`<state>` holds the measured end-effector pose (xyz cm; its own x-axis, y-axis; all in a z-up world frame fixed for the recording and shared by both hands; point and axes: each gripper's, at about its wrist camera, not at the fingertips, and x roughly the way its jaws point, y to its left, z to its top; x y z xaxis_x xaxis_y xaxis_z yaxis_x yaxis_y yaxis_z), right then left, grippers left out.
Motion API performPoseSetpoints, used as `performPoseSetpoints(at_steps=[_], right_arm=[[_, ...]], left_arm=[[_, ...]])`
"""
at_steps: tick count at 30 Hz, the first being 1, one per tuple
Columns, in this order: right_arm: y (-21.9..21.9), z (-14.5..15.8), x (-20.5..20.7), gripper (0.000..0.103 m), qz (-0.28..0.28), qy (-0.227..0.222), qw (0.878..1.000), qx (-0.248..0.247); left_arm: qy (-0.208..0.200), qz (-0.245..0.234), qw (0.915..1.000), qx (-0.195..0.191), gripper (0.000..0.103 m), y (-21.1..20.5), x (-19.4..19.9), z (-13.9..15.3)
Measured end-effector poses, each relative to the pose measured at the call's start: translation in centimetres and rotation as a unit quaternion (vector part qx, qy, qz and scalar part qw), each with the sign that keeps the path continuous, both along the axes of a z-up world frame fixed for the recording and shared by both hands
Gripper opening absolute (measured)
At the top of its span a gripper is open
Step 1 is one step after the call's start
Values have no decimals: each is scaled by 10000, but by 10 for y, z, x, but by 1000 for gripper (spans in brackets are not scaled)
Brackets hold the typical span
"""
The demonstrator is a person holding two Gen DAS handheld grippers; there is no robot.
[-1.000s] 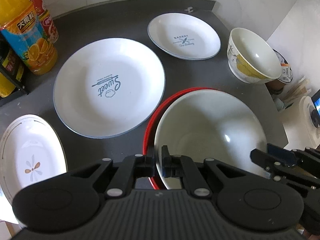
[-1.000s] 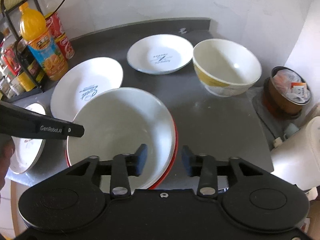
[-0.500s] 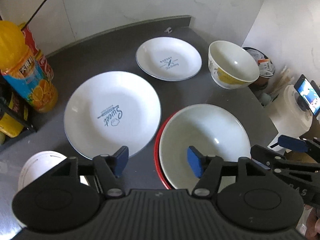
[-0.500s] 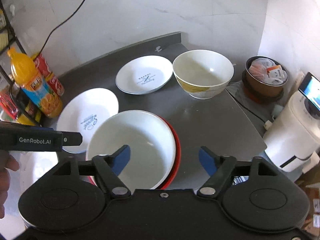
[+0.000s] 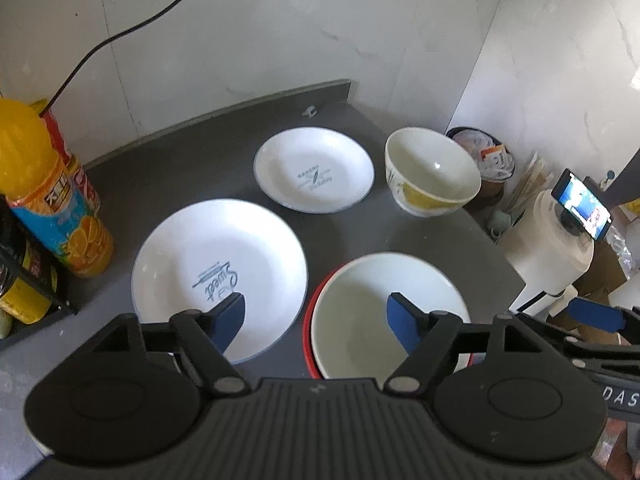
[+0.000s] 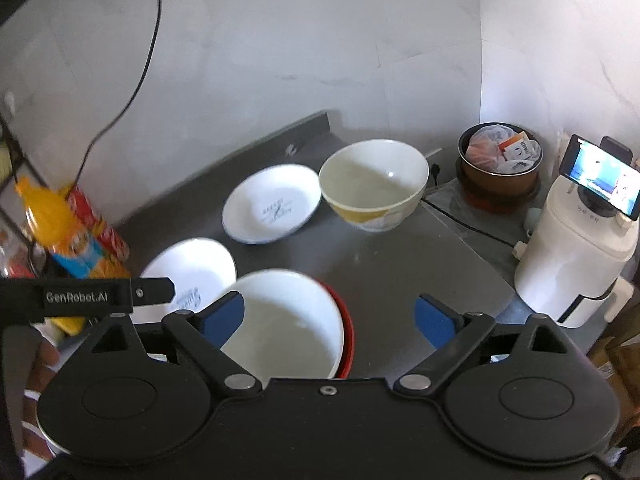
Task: Organize plates and bowls
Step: 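Move both grippers toward the yellow-patterned cream bowl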
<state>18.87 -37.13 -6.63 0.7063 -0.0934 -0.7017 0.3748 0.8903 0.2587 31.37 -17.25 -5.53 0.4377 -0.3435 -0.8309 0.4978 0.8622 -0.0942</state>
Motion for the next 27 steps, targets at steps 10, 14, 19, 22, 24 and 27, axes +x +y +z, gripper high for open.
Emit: performPoseSetpoints(at_steps=[10, 14, 19, 22, 24, 27], right_arm=[[-62, -6, 30, 103, -106, -271, 9993, 215], [-83, -14, 50, 103, -34, -93, 9999, 17], [-116, -26, 69, 103, -51, -26, 9998, 179], [-131, -33, 80, 102, 17, -27, 9997, 256], [-139, -37, 87, 102, 85, -19, 9993, 350], [-150, -44, 99, 100, 188, 55, 9988, 444]], left_arm=[[-389, -78, 9992, 74, 84, -45, 12, 8], [-210, 23, 9998, 65, 84, -70, 28, 8], [-137, 156, 9997, 121, 84, -103, 42, 1], [-103, 251, 9995, 156, 84, -123, 52, -5], [-11, 347, 9993, 117, 84, -134, 59, -10], [-9, 328, 9995, 39, 84, -148, 67, -15]])
